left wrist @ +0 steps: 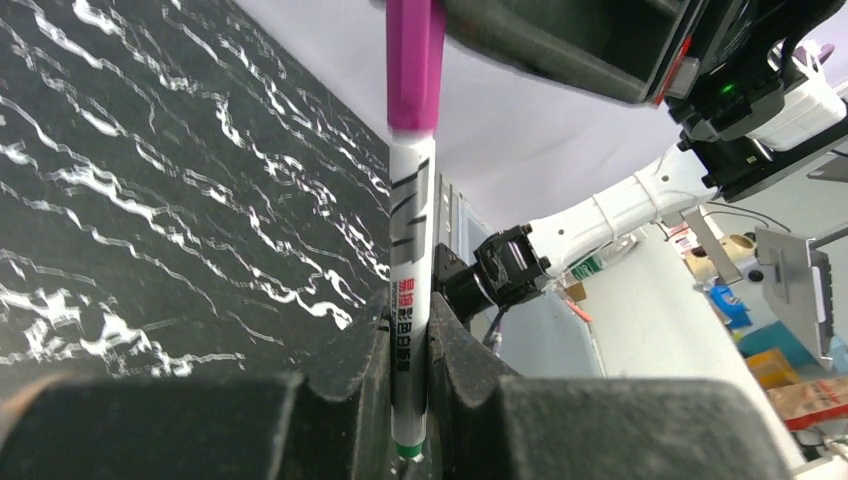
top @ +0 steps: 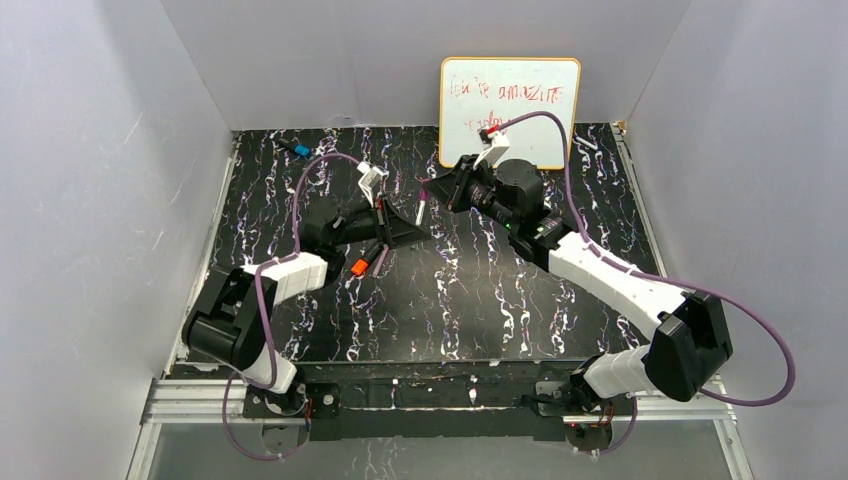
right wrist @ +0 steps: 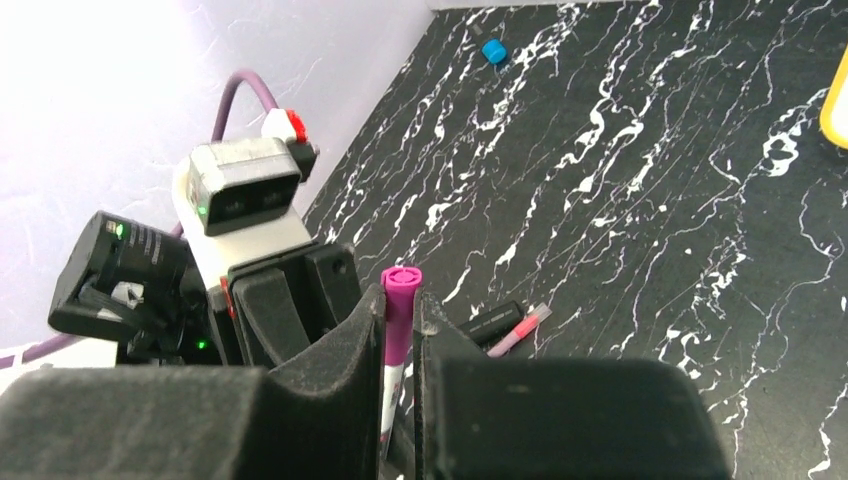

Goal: Insert the pens into the pen caps

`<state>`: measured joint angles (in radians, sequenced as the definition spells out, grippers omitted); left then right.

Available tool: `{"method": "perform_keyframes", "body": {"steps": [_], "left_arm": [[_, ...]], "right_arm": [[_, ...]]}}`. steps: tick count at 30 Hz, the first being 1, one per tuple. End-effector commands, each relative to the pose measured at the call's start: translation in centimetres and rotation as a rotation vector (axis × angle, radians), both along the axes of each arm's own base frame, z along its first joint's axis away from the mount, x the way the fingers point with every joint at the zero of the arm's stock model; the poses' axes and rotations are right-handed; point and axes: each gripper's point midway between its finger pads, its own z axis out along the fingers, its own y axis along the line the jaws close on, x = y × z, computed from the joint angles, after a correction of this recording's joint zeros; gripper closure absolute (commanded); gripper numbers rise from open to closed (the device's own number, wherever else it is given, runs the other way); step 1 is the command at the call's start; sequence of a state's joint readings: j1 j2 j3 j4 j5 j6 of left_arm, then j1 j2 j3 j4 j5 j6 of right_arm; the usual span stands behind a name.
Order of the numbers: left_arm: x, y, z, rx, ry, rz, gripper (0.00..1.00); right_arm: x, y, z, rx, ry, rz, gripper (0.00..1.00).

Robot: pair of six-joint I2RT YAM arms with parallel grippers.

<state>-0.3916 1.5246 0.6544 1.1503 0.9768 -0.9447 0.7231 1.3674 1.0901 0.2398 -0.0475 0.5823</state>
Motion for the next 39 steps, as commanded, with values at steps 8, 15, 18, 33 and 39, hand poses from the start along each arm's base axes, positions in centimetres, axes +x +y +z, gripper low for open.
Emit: {"method": "perform_keyframes", "body": {"steps": [8,15,18,33,39], "left_arm": [[5.9,1.3,1.8,0.179,-0.291,0.13,1.0],[6.8,1.8,-0.4,0.281,-0.344,0.148,1.0],[6.3,1.9,-1.4,0.295,-0.343,0.135,1.0],[4.3,1.4,-2.7,0.307,-0.365,0.067,1.0],[4.2,1.3,-3.3,0.312,-0.35,0.058,1.0]], "right_arm": [[-6.4,1.3,-0.6,-0.084,0.083,0.277,0.99],[-6.6,1.8,-1.3,-0.094,0.09,0.316,0.81],[-5.8,1.3,-0.9,-0.103,0.046,0.267,0.61],[1.9,-3.2,2.3,0.033,-0.265,-0.01,0.29],[2.2,-0.7,2.6,0.117,-0.291,0.129,0.31]]}}
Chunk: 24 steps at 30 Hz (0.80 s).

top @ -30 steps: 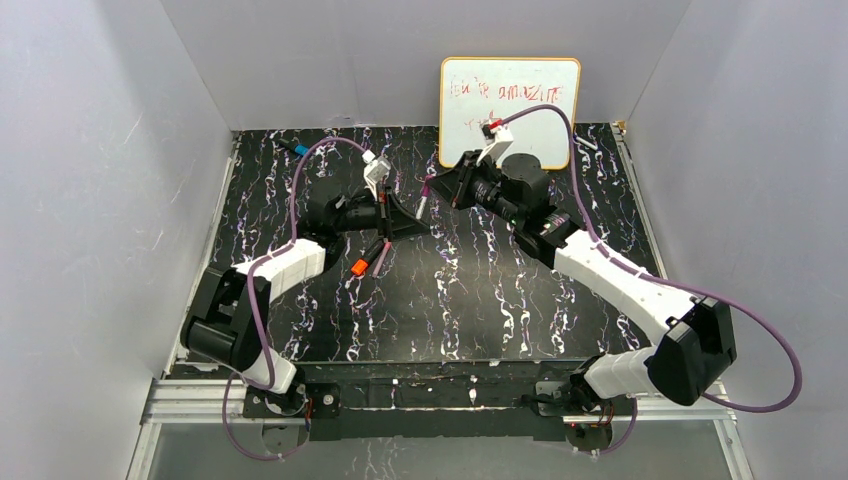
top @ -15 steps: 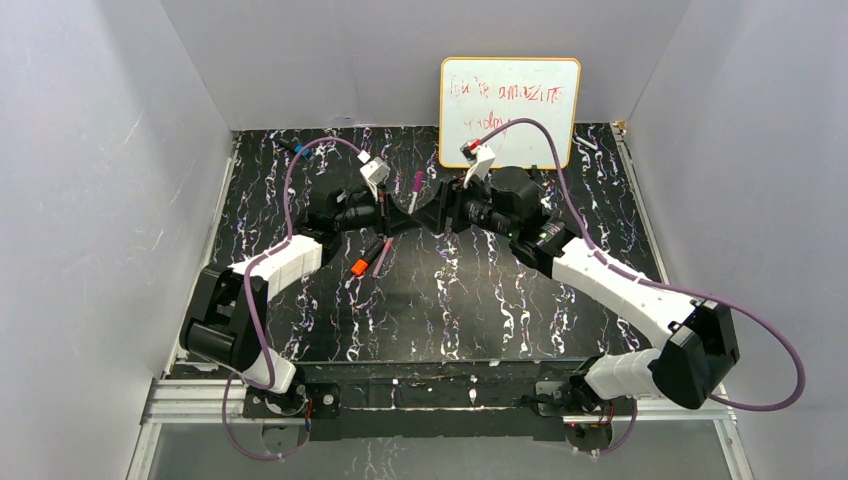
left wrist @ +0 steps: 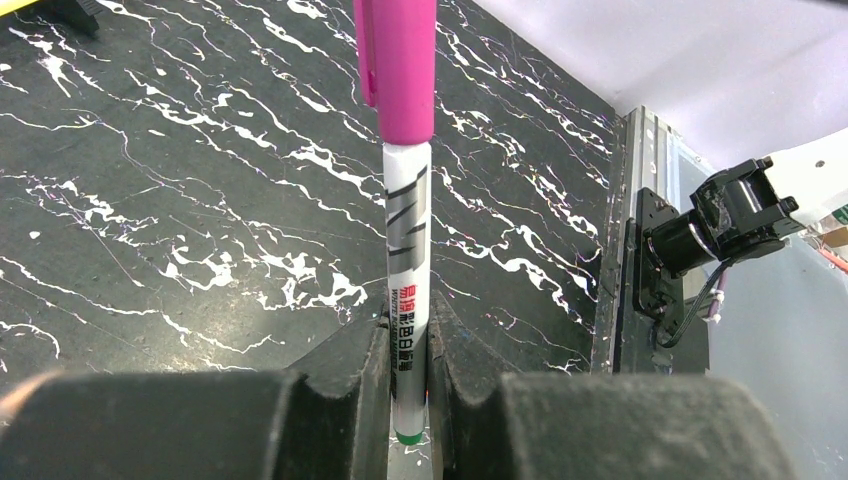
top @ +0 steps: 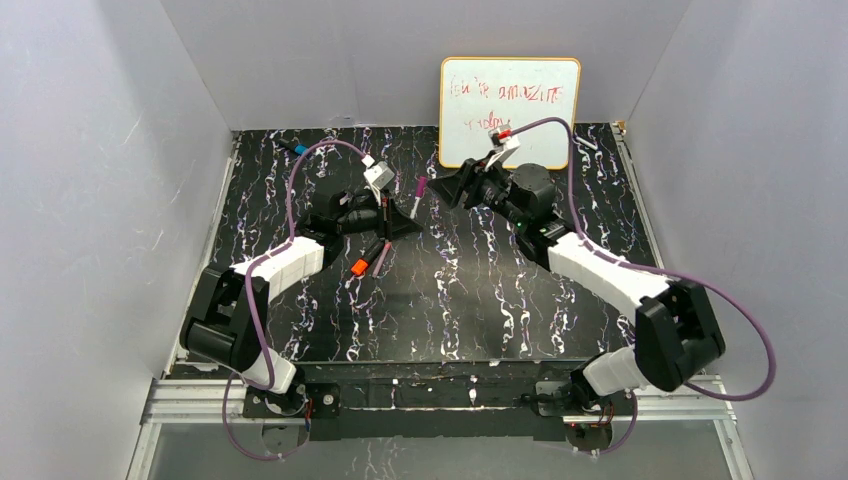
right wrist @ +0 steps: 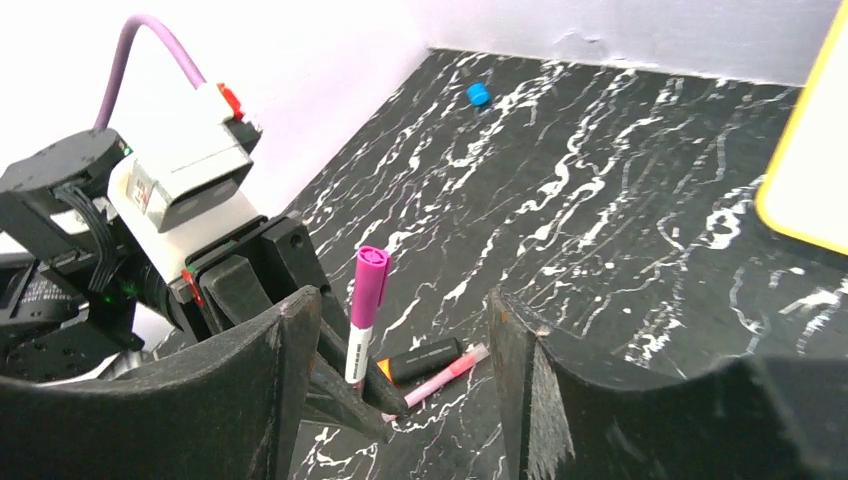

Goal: Insert the pens into the pen caps

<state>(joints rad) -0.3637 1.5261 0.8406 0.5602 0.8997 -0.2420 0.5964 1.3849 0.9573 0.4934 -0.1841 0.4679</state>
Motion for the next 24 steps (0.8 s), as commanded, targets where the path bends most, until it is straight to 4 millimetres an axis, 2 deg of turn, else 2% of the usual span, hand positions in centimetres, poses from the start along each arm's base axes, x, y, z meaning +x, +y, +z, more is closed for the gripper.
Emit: {"method": "perform_keyframes", "body": {"steps": [1,5,15,17,20,24], "left_arm": [[-0.8,-0.2,0.6,-0.004,-0.035,-0.027,1.0],[-1.0,-0.5,0.3,0.0,-0.026,-0.032,1.0],[-0.9,-0.6,0.1,0.005,-0.019,-0.029,1.0],[-0.9,-0.5,0.1,0.008,-0.02,-0.027,1.0],[-0.9,-0.5,0.0,0.013,-0.02,-0.026,1.0],[-0.9,-0.5,-0.1,0.019,-0.018,-0.026,1.0]], "right_arm": [[-0.7,2.5,4.0,0.122,-0.13,0.145,0.31],[-0.5,3.5,4.4,0.13,-0.132,0.191,0.32],[0.3,4.5,4.5,0.134,-0.117,0.216,0.34],[0.3,4.7,4.5,0.134,-0.113,0.224,0.37],[0.4,4.8,4.4,0.135,-0.108,0.229,0.47],[0.4,5.0,4.0,0.131,-0.098,0.235,0.52]]}}
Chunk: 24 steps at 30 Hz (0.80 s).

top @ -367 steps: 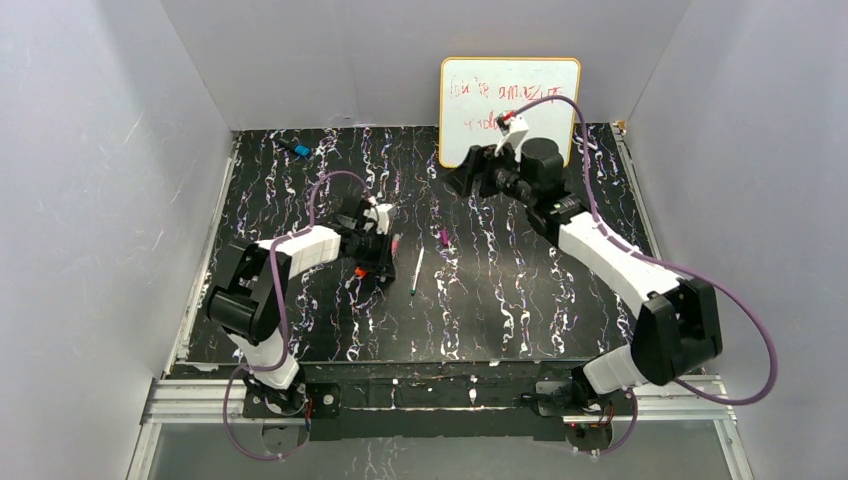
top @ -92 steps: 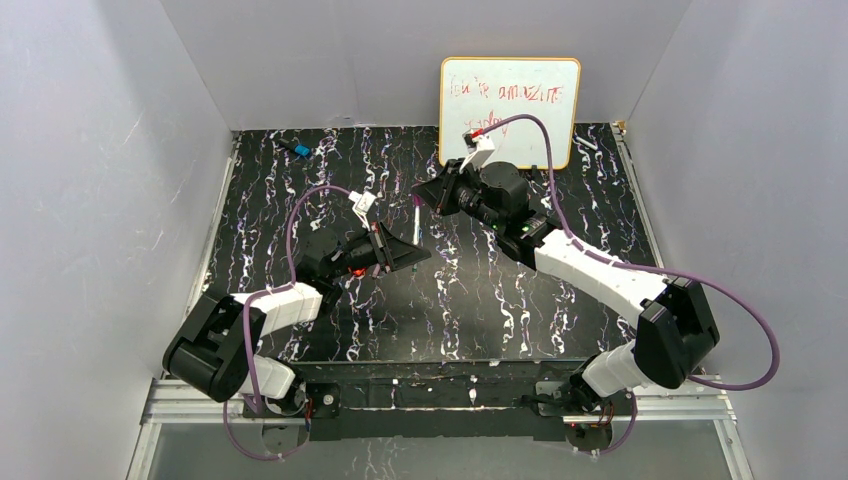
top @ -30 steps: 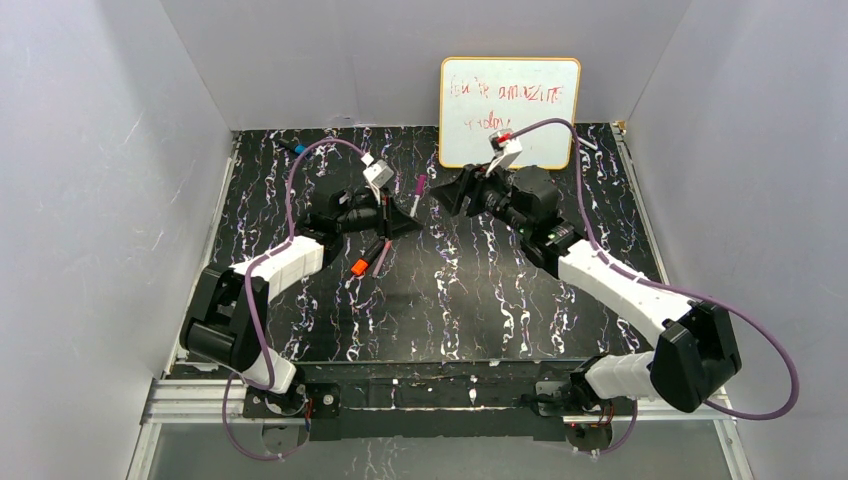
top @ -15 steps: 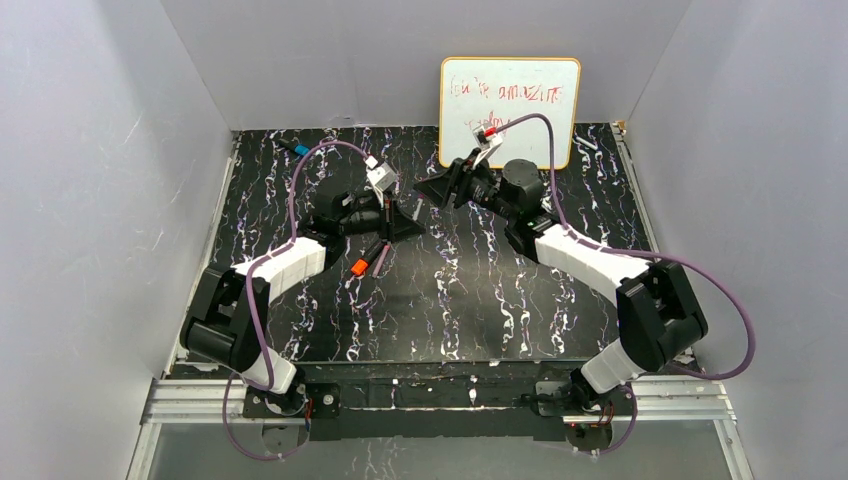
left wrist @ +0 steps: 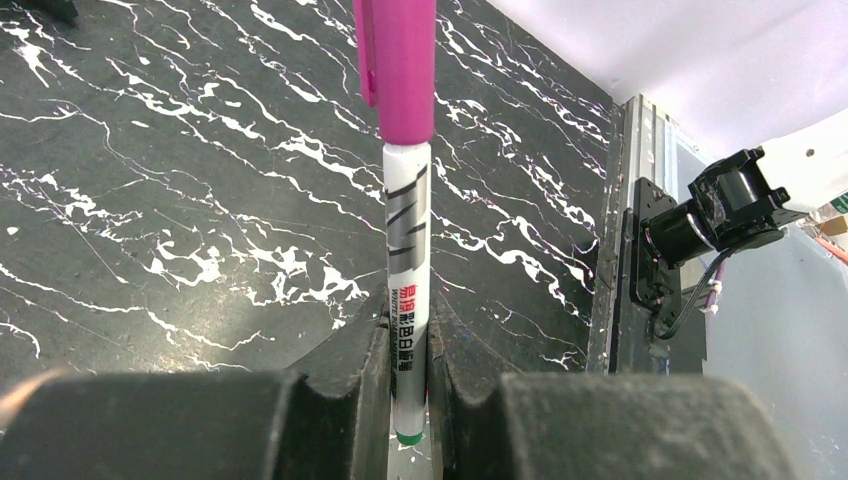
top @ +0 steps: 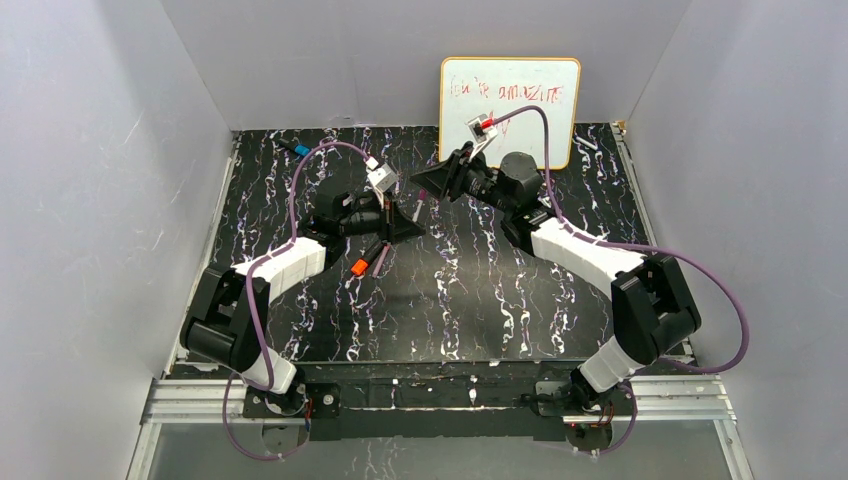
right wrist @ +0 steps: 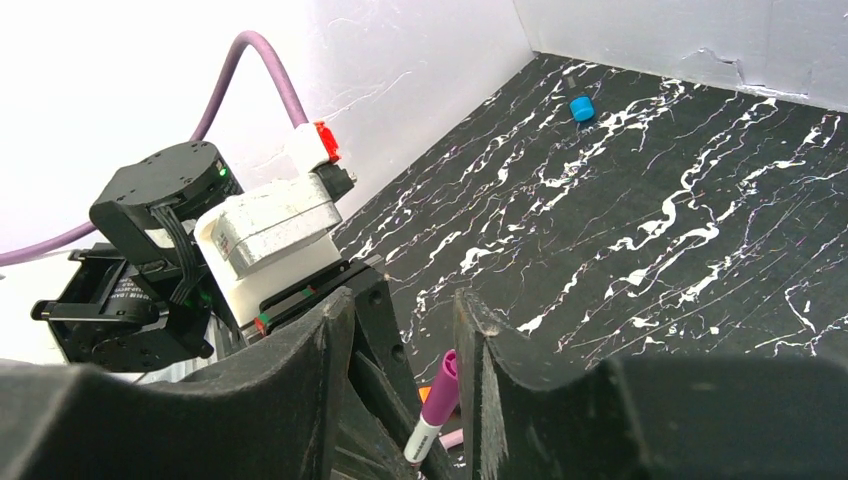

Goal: Insert the pens into the pen caps

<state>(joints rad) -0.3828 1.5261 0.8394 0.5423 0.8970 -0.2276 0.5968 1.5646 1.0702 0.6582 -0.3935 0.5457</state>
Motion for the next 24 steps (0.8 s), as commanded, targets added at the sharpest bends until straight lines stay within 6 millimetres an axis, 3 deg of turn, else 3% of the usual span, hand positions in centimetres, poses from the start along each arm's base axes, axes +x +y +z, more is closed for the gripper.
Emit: {"method": "perform_keyframes", "body": {"steps": [1,5,10,16,20,24], "left_arm": [[-0.2,0.0,0.3,0.008,-0.022,-0.007,1.0],[-0.2,0.0,0.3,0.011,-0.023,-0.007,1.0],[-0.2,0.0,0.2,0.014,-0.022,-0.009,1.0],[-0.2,0.0,0.3,0.016,-0.025,-0.009,1.0],[-0.2,0.1,0.2,0.02,-0.024,-0.009,1.0],[-0.1,0.1,0.2,0.023,-0.027,-0.008,1.0]], "right_arm": [[0.0,0.5,2.7,0.045,-0.068,0.021,0.52],[0.1,0.4,2.3,0.04,-0.064,0.012,0.5],[0.6,0.2,2.0,0.038,-0.062,-0.015,0.37],[1.3,0.6,0.9,0.02,-0.034,-0.018,0.35],[1.4,0.9,0.1,0.016,-0.015,-0.01,0.39],[1.5,1.0,0.0,0.019,-0.013,-0.01,0.54]]}}
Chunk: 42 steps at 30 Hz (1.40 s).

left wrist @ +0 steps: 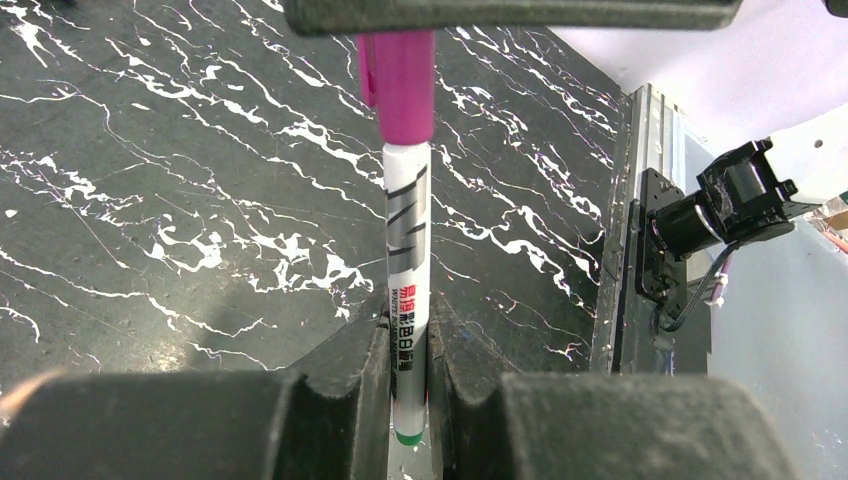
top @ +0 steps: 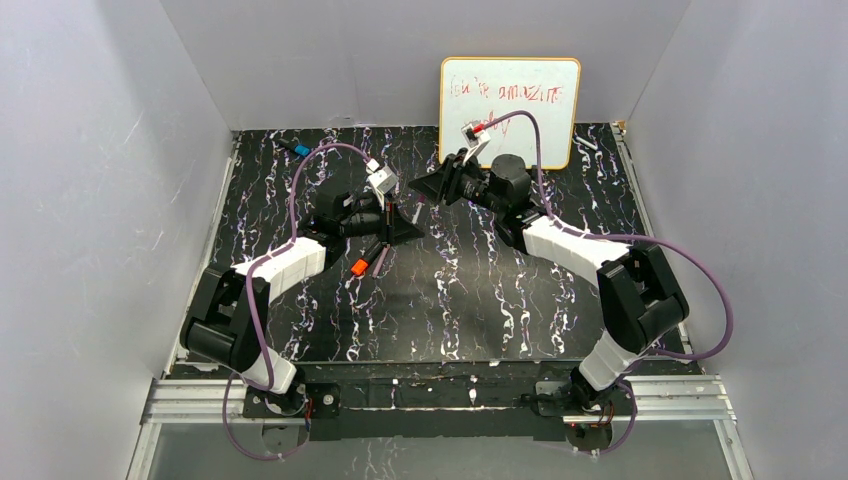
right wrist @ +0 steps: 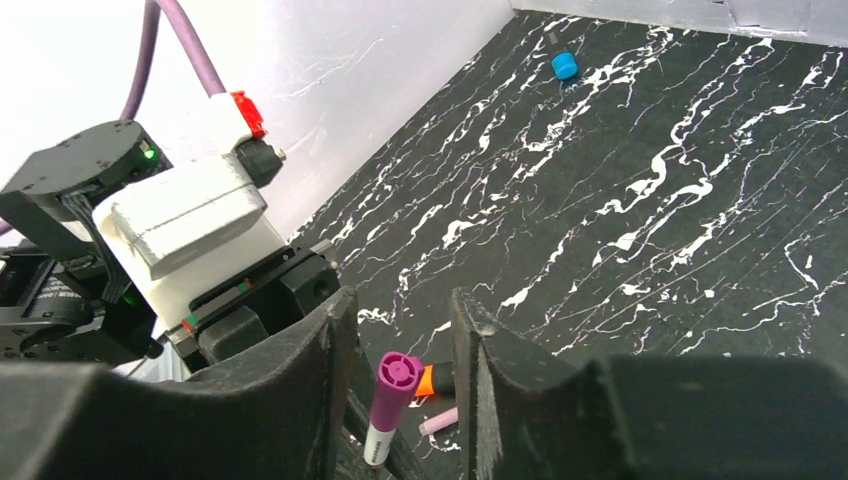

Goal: Insert the pens into the pen caps

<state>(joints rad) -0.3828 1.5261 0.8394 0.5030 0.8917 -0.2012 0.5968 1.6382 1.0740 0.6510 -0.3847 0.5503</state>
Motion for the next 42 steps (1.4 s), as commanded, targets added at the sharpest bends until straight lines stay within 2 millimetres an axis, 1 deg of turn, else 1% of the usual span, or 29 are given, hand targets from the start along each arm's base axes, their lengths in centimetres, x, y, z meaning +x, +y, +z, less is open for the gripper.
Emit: {"method": "perform_keyframes", "body": {"steps": [1,6,8,10,13,14,20,23,29,33,42], "left_arm": [[0.0,-0.1,0.9,0.0,-0.036,-0.008,1.0],[0.0,-0.1,0.8,0.002,-0.036,-0.009,1.0],[0.0,-0.1,0.8,0.004,-0.035,-0.009,1.0],[0.0,0.0,0.8,0.007,-0.037,-0.007,1.0],[0.1,0.0,0.9,0.01,-0.042,-0.005,1.0],[0.2,0.0,0.9,0.013,-0.045,-0.004,1.0],[1.1,-0.1,2.4,0.016,-0.089,0.015,1.0],[1.4,-0.1,2.8,0.02,-0.101,0.021,1.0],[2.0,-0.1,4.1,0.011,-0.13,0.036,1.0],[2.5,-0.2,5.0,0.004,-0.151,0.051,1.0],[3.3,-0.4,6.2,-0.004,-0.172,0.057,1.0]], "right_arm": [[0.3,0.4,3.5,0.06,-0.082,-0.001,0.58],[0.3,0.6,3.5,0.06,-0.083,0.008,0.65],[0.3,0.6,3.4,0.058,-0.08,0.013,0.7],[0.2,0.7,3.3,0.054,-0.073,0.02,0.78],[0.1,0.7,2.9,0.043,-0.062,0.025,0.95],[0.0,0.7,2.7,0.037,-0.055,0.03,0.99],[-1.7,0.6,1.2,-0.008,-0.021,0.081,0.99],[-2.8,0.6,-0.1,-0.03,0.0,0.093,0.99],[-5.4,0.9,-2.3,-0.053,0.048,0.113,0.99],[-7.4,2.1,-3.4,-0.075,0.062,0.144,0.99],[-11.4,4.9,-5.5,-0.105,0.106,0.222,0.99]]}}
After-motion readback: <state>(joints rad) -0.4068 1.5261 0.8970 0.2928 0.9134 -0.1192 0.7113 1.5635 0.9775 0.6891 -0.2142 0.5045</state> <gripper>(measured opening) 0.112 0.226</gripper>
